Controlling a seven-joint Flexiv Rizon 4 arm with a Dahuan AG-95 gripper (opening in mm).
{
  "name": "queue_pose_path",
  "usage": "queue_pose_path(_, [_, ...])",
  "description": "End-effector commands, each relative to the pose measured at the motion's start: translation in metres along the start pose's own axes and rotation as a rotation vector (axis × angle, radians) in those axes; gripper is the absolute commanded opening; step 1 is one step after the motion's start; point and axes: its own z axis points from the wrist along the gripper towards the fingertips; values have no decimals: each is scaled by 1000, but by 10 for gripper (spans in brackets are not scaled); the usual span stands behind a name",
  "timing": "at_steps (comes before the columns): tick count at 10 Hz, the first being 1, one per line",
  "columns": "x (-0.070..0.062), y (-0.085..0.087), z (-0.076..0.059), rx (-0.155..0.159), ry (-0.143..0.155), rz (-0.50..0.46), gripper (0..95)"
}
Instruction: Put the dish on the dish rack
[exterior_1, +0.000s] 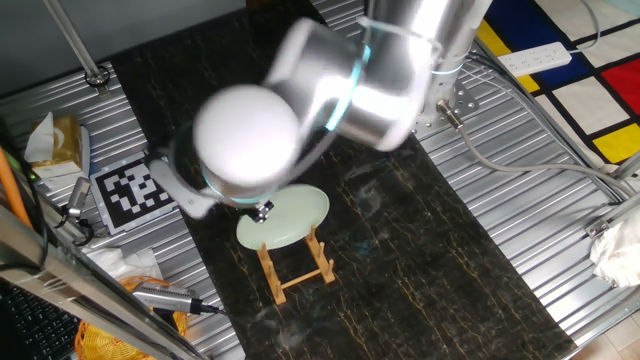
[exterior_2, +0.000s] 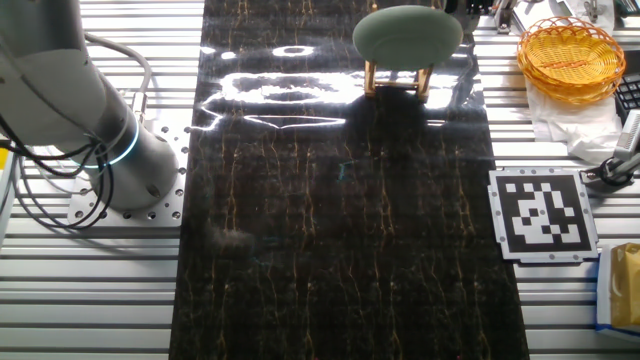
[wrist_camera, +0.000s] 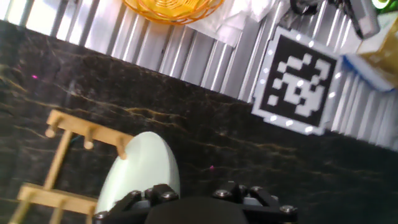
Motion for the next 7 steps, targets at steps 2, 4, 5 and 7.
queue_pose_path(2, [-2,2,-3,-138,-4,88,570])
queue_pose_path(4, [-6,4,-8,-178,4,108,570])
queue_pose_path(5, [-7,4,-9,-181,11,98,570])
queue_pose_path(7, [-5,2,-10,-181,9,77,570])
